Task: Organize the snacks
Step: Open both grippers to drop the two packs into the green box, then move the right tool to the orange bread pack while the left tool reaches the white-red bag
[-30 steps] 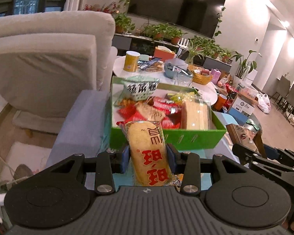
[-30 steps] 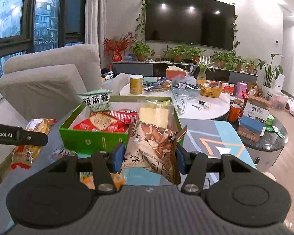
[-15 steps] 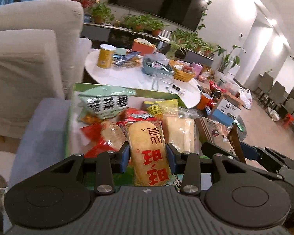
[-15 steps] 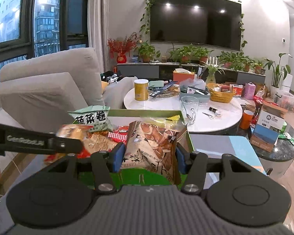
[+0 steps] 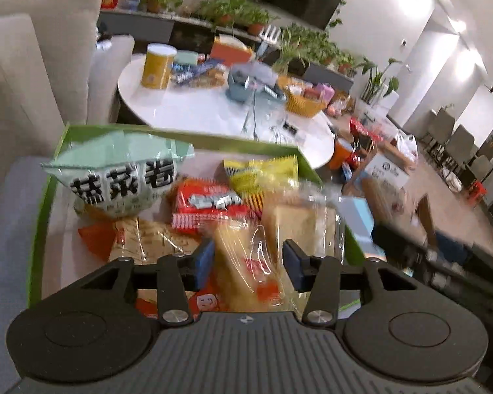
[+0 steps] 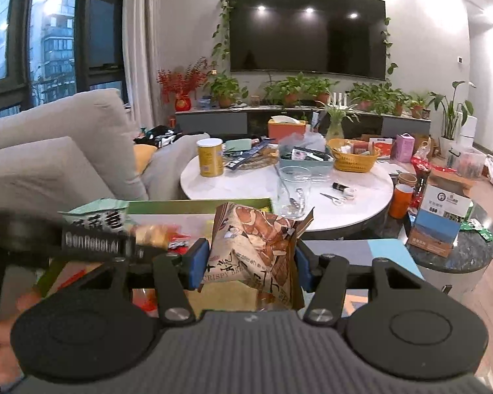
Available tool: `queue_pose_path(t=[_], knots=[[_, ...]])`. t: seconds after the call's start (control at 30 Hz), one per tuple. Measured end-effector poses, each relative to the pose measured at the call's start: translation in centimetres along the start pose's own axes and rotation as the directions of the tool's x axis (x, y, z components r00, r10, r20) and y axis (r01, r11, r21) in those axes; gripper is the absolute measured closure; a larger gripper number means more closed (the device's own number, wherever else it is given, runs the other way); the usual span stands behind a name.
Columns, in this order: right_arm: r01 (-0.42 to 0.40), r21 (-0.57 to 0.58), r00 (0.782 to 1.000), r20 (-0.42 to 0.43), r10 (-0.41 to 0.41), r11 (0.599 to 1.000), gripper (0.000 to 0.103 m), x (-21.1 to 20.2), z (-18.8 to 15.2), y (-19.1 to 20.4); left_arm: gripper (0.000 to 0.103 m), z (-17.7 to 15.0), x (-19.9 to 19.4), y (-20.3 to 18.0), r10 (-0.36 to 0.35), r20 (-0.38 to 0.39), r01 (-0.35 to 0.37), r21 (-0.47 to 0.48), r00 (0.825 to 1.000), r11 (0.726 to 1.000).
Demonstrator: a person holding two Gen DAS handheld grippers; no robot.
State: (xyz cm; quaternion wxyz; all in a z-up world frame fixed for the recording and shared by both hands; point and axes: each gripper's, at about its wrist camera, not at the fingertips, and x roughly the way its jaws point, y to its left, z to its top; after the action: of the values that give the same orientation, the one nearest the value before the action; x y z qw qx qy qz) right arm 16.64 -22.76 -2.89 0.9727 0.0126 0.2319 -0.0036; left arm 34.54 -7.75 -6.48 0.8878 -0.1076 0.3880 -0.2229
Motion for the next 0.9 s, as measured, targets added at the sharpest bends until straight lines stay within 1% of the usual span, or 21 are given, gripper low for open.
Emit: queue_pose_path(t=[0.07,0.1,0.17,0.2,0.23,0.3,0.33,0.43,0.53,0.6,0.63,0.7,0.83,0.9], knots=[[0.006,-0.004,1.0,0.008,-0.006,1.0,0.011,0.2,0.2,-0.1,0.056,0.0,-0.2,0.0,-0.047,-0.002,0.047,-0.005,0.999,0.999],[0.002,-0.004,1.0,0.007,-0.002,1.0,0.011,0.5,0.4,0.0,0.057,0.1,-0.6,-0.1,-0.056,0.008,0.056,-0.002,0.998,0.998],[-0.021,0.01,1.0,0.006,0.021,1.0,0.011,0.9,0.7,0.1,0.056,0.4,-1.6,-0.3,0.005,0.049,-0.006,0.007,0.999,1.0],[-0.047,0.026,0.999,0.008,0.047,0.999,0.011,1.2,1.0,0.0,0.054,0.5,-2.4,-0.3,0.029,0.078,-0.03,0.018,0.997,0.999],[-0.069,0.038,0.998,0.004,0.069,0.997,0.011,1.5,1.2,-0.1,0.053,0.4,-3.3,-0.1,0.033,0.105,-0.036,0.031,0.994,0.999],[-0.101,0.053,0.995,0.0,0.101,0.993,0.011,1.9,1.7,0.1,0.042,0.2,-5.0,0.5,0.035,0.144,-0.042,0.045,0.989,0.998],[-0.123,0.057,0.992,-0.001,0.123,0.991,0.011,2.1,1.9,0.2,0.041,0.0,-5.8,0.9,0.041,0.158,-0.049,0.043,0.987,0.998],[-0.182,0.07,0.983,-0.006,0.183,0.981,0.011,2.7,2.6,1.1,0.04,-1.0,-8.2,2.0,0.065,0.19,-0.072,0.031,0.98,0.997],[-0.24,0.079,0.97,-0.003,0.241,0.967,0.01,3.2,3.1,2.0,0.04,-2.4,-9.8,3.1,0.104,0.194,-0.109,0.014,0.976,0.994],[-0.29,0.06,0.956,-0.023,0.292,0.955,0.01,3.6,3.4,2.9,0.04,-3.6,-10.5,3.7,0.157,0.181,-0.16,0.003,0.971,0.987],[-0.292,0.057,0.956,-0.027,0.293,0.955,0.01,3.5,3.4,3.2,0.04,-4.2,-10.7,4.0,0.173,0.168,-0.177,0.01,0.97,0.984],[-0.27,0.071,0.962,-0.012,0.271,0.96,0.01,2.9,3.3,3.4,0.04,-5.4,-11.3,4.4,0.188,0.139,-0.193,0.024,0.972,0.981],[-0.297,0.151,0.951,-0.04,0.306,0.943,0.01,1.4,2.8,2.2,0.04,-7.5,-12.5,4.9,0.183,0.111,-0.186,0.021,0.977,0.982],[-0.293,0.197,0.95,-0.053,0.308,0.936,0.01,0.7,2.2,1.4,0.04,-8.3,-12.9,4.8,0.189,0.103,-0.193,0.03,0.976,0.981]])
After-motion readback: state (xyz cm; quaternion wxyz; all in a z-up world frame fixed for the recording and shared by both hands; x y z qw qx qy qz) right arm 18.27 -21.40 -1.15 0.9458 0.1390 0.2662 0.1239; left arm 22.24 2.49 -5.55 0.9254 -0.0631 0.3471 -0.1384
